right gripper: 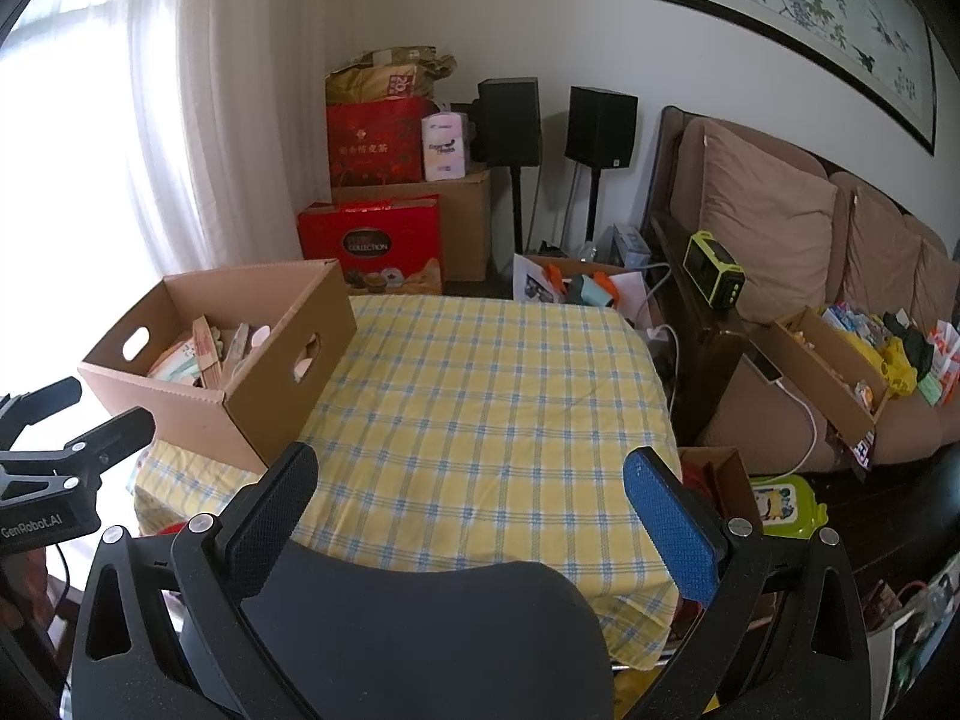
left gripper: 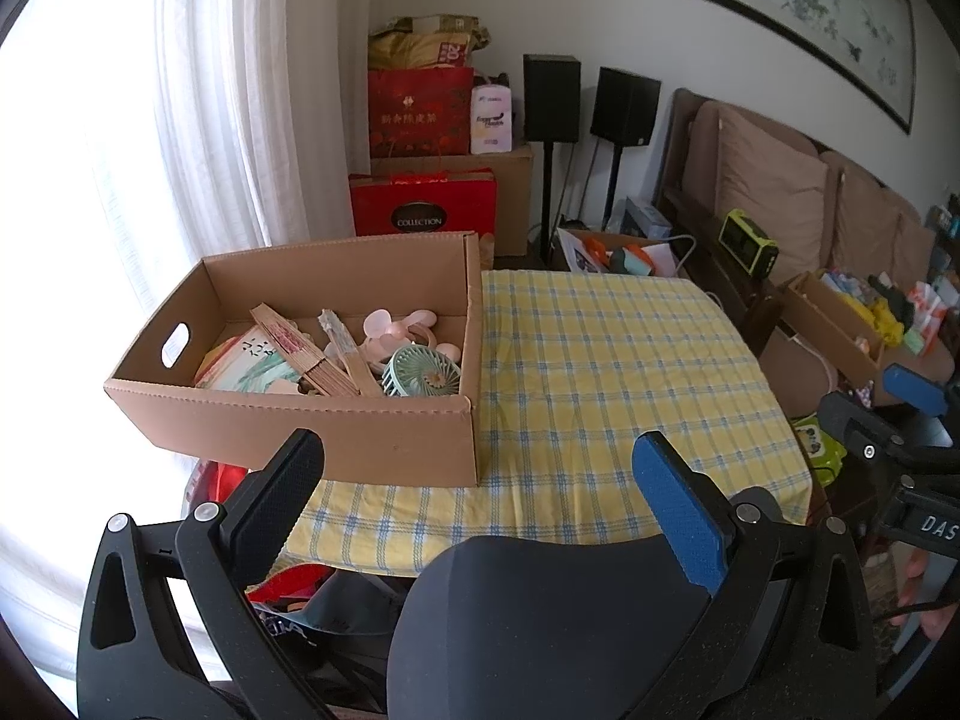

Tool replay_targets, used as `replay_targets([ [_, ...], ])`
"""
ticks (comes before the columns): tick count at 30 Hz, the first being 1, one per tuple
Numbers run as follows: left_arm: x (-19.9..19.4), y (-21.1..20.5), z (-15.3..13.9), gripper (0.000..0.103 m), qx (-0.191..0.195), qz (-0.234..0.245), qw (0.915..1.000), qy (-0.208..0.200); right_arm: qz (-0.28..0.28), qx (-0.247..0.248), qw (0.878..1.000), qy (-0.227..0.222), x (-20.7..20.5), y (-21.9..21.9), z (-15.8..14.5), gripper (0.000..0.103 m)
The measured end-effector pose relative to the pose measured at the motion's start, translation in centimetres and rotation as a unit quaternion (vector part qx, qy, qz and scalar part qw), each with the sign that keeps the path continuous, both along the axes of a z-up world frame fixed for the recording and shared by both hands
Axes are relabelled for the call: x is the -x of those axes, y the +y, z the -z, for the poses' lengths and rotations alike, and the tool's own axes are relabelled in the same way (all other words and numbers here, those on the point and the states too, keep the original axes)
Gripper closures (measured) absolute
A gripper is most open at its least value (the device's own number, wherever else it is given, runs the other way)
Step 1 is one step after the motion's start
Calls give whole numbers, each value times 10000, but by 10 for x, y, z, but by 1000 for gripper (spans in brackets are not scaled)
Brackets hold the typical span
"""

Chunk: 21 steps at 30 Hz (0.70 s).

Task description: Organize objects

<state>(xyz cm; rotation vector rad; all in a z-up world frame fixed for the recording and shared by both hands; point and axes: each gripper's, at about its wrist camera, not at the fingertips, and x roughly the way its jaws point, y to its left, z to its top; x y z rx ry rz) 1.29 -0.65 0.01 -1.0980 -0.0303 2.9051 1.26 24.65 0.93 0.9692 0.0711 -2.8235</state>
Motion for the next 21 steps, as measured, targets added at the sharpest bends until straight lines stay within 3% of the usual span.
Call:
replay_targets([
  [21,0,-3,-2,0,-5,-32,10000,57,-10,-6,10000,-18,1,-3,0,0],
])
